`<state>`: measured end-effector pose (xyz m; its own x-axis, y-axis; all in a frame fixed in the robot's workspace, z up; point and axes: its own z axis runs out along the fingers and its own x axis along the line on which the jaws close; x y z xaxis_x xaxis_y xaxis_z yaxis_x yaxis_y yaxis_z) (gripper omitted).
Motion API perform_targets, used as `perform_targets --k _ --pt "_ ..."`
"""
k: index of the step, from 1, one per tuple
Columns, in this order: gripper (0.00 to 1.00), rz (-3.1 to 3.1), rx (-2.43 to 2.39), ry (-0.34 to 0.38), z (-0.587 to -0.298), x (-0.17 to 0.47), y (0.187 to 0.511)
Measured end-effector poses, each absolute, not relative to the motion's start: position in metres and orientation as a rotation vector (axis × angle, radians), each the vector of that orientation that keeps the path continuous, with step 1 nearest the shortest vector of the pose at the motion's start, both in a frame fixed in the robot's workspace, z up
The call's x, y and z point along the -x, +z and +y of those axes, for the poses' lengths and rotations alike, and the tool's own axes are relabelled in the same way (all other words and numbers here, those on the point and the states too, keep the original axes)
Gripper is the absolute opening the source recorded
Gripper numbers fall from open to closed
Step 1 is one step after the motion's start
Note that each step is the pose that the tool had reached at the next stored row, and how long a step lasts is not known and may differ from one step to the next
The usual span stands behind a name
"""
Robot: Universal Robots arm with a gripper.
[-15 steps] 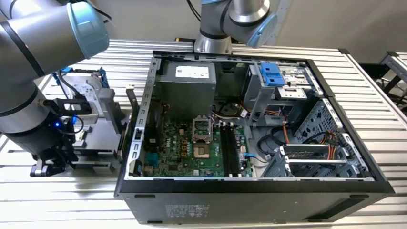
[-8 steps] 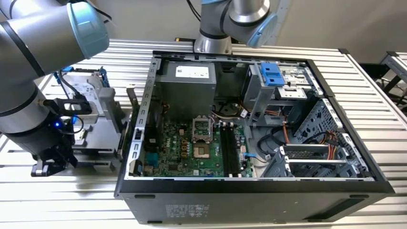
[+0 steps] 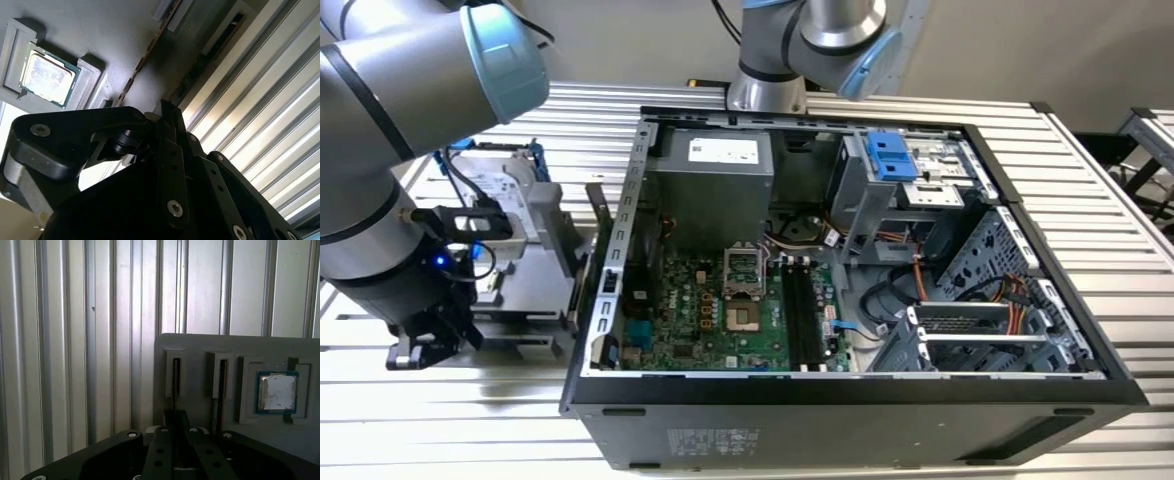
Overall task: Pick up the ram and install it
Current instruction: 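Pick up the ram and move it above insertion slot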
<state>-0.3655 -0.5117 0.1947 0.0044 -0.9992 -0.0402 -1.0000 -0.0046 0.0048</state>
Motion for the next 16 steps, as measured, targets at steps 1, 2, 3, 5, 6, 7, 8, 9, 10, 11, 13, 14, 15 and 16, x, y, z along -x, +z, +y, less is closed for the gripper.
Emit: perform_targets --k 1,2,3,5,6,7,8,9,10,11,13,14,15,16 --pt "0.0 2.198 2.209 0.05 -0.512 0.365 0.195" --pt "0.0 2.198 2.209 0.05 -0.512 0.365 0.195" --pt "0.0 2.197 2.21 0.05 -0.512 0.365 0.195" --pt "0.0 2.196 2.211 0.05 -0.512 0.365 0.195" --pt "0.0 2.196 2.211 0.05 -0.512 0.365 0.195" --pt "0.0 2.196 2.211 0.05 -0.512 0.365 0.195" --pt "0.0 2.196 2.211 0.05 -0.512 0.365 0.197" --pt "0.0 2.196 2.211 0.05 -0.512 0.365 0.199" --pt "0.0 2.196 2.211 0.05 -0.512 0.365 0.201" --pt "0.0 2.196 2.211 0.05 -0.512 0.366 0.204" --pt "0.0 2.196 2.211 0.05 -0.512 0.365 0.209" --pt "0.0 2.197 2.21 0.05 -0.512 0.365 0.211" --pt "0.0 2.197 2.21 0.05 -0.512 0.365 0.213" --pt "0.0 2.197 2.21 0.05 -0.512 0.365 0.215"
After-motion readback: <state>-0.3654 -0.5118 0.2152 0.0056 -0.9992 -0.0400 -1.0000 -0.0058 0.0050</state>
